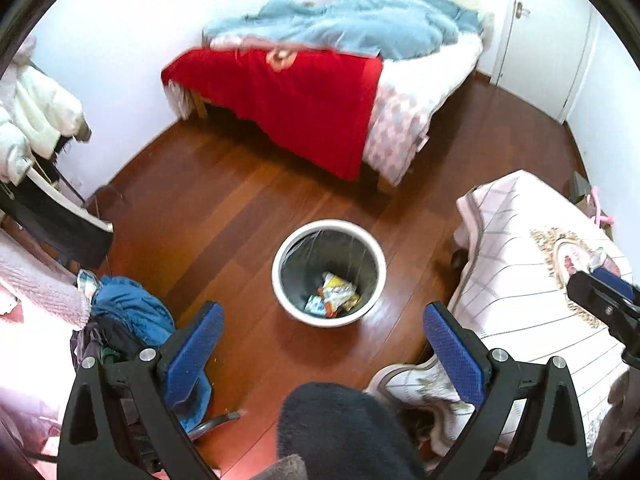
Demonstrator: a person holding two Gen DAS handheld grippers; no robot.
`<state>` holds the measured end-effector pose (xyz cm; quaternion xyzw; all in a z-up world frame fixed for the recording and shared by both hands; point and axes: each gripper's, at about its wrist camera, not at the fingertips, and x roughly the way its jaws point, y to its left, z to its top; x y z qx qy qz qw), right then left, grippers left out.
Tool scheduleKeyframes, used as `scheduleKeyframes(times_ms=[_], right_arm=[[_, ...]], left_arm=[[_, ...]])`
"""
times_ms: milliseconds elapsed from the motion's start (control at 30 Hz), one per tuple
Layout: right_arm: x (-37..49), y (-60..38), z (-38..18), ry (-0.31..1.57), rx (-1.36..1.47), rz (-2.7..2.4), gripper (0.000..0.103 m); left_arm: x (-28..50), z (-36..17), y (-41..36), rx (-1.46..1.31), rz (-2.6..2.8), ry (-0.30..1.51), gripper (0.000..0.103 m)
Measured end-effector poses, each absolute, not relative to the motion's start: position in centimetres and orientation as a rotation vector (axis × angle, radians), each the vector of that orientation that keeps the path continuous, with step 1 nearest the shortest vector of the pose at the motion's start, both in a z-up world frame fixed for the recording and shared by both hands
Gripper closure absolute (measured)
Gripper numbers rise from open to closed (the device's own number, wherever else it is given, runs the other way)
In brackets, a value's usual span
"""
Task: Collect trash
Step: 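Move both open tools back from the bin to the table, then grasp the red cola can with the left tool while the right tool grasps the white cosmetic box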
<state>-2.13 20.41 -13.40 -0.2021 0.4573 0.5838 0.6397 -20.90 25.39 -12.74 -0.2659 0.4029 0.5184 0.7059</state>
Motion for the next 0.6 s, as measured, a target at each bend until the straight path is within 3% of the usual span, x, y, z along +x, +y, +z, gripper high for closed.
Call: scheduleKeyframes(times_ms=[233, 600], right_arm=[[4.6, 11.6, -11.4, 1.066, -0.297, 1.275, 0.000], [25.9, 0.7, -17.4, 1.171, -0.405, 0.863, 0.000]], left_arm=[[-11.7, -12.8, 21.3, -0.495, 1.092, 0.868, 0.001], [12.4, -23.5, 16.6, -0.493, 0.852, 1.076, 0.001]])
